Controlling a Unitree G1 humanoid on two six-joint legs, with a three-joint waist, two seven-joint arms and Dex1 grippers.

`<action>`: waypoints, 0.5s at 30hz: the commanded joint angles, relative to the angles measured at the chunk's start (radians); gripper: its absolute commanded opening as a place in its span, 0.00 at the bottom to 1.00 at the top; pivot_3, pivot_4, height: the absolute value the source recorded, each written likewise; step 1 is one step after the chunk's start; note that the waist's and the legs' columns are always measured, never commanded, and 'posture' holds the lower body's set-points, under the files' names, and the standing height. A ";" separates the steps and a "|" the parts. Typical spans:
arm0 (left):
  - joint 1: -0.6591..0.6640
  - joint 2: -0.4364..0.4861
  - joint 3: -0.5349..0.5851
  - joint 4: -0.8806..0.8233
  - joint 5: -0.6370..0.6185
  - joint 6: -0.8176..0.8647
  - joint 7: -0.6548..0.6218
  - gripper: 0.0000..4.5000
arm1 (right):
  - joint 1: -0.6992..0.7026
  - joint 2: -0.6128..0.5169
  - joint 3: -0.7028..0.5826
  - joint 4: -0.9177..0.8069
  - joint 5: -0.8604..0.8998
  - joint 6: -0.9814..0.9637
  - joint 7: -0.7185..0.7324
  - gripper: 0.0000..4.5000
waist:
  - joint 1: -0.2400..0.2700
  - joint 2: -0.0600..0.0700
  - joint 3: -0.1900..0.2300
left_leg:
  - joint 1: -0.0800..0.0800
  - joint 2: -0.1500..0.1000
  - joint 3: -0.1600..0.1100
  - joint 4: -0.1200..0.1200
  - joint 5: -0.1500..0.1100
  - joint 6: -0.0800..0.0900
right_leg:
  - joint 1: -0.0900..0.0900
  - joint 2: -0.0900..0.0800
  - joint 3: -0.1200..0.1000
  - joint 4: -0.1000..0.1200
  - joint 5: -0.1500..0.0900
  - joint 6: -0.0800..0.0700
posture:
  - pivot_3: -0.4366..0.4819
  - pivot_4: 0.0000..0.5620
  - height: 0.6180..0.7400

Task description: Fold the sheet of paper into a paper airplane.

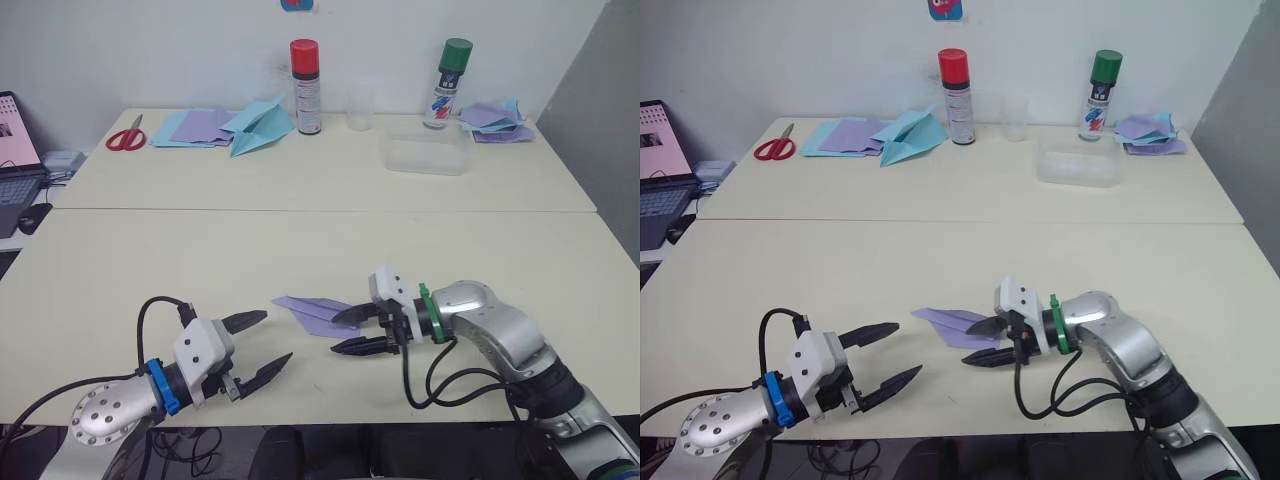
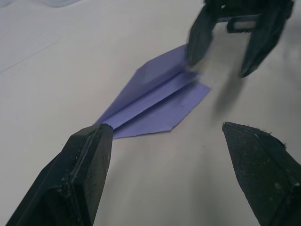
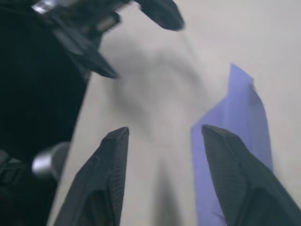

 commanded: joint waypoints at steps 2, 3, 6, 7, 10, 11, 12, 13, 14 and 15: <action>0.010 -0.007 0.017 -0.097 -0.030 0.030 0.041 0.91 | -0.025 0.033 -0.009 0.018 -0.053 -0.061 -0.053 0.56 | 0.000 0.000 0.000 | 0.000 0.000 0.000 0.000 0.000 0.000 | 0.000 0.000 0.000 0.000 0.000 0.000 | 0.48 0.27 1.00; 0.005 -0.007 0.019 -0.112 -0.041 0.046 0.050 0.91 | -0.027 0.040 -0.013 0.028 -0.066 -0.072 -0.067 0.56 | 0.000 0.000 0.000 | 0.000 0.000 0.000 0.000 0.000 0.000 | 0.000 0.000 0.000 0.000 0.000 0.000 | 0.48 0.27 1.00; -0.004 -0.002 0.022 -0.143 -0.067 0.082 0.066 0.91 | -0.032 0.059 -0.020 0.054 -0.100 -0.099 -0.107 0.56 | 0.000 0.000 0.000 | 0.000 0.000 0.000 0.000 0.000 0.000 | 0.000 0.000 0.000 0.000 0.000 0.000 | 0.48 0.27 1.00; -0.006 0.000 0.022 -0.150 -0.074 0.091 0.068 0.91 | -0.033 0.064 -0.021 0.062 -0.106 -0.103 -0.114 0.56 | 0.000 0.000 0.000 | 0.000 0.000 0.000 0.000 0.000 0.000 | 0.000 0.000 0.000 0.000 0.000 0.000 | 0.48 0.27 1.00; -0.017 0.008 0.025 -0.170 -0.096 0.124 0.077 0.91 | -0.047 0.089 -0.018 0.104 -0.140 -0.115 -0.152 0.56 | 0.000 0.000 0.000 | 0.000 0.000 0.000 0.000 0.000 0.000 | 0.000 0.001 0.000 0.000 0.000 0.000 | 0.48 0.27 1.00; -0.020 0.009 0.026 -0.173 -0.100 0.131 0.080 0.91 | -0.052 0.096 -0.015 0.116 -0.152 -0.118 -0.162 0.56 | 0.000 0.000 0.000 | 0.000 0.000 0.000 0.000 0.000 0.000 | 0.000 0.001 0.000 0.000 0.000 0.000 | 0.48 0.27 1.00; -0.022 0.010 0.026 -0.174 -0.103 0.135 0.082 0.91 | -0.055 0.100 -0.013 0.123 -0.160 -0.119 -0.166 0.56 | 0.000 0.000 0.000 | 0.000 0.000 0.000 0.000 0.000 0.000 | 0.000 0.001 0.000 0.000 0.000 0.000 | 0.48 0.27 1.00; -0.026 0.010 0.025 -0.175 -0.107 0.141 0.085 0.91 | -0.060 0.108 -0.013 0.135 -0.165 -0.115 -0.171 0.56 | 0.000 0.000 0.000 | 0.000 0.000 0.000 0.000 0.000 0.000 | 0.000 0.001 0.000 0.000 0.000 0.000 | 0.48 0.27 1.00; -0.029 0.010 0.023 -0.176 -0.109 0.145 0.089 0.91 | -0.065 0.113 -0.011 0.147 -0.174 -0.113 -0.178 0.56 | 0.000 0.000 0.000 | 0.000 0.000 0.000 0.000 0.000 0.000 | 0.000 0.001 0.000 0.000 0.000 0.000 | 0.48 0.27 1.00; -0.031 0.009 0.022 -0.177 -0.111 0.149 0.092 0.91 | -0.069 0.118 -0.012 0.157 -0.179 -0.105 -0.186 0.56 | 0.000 0.000 0.000 | 0.000 0.000 0.000 0.000 0.000 0.000 | 0.000 0.001 0.000 0.000 0.000 0.000 | 0.48 0.27 1.00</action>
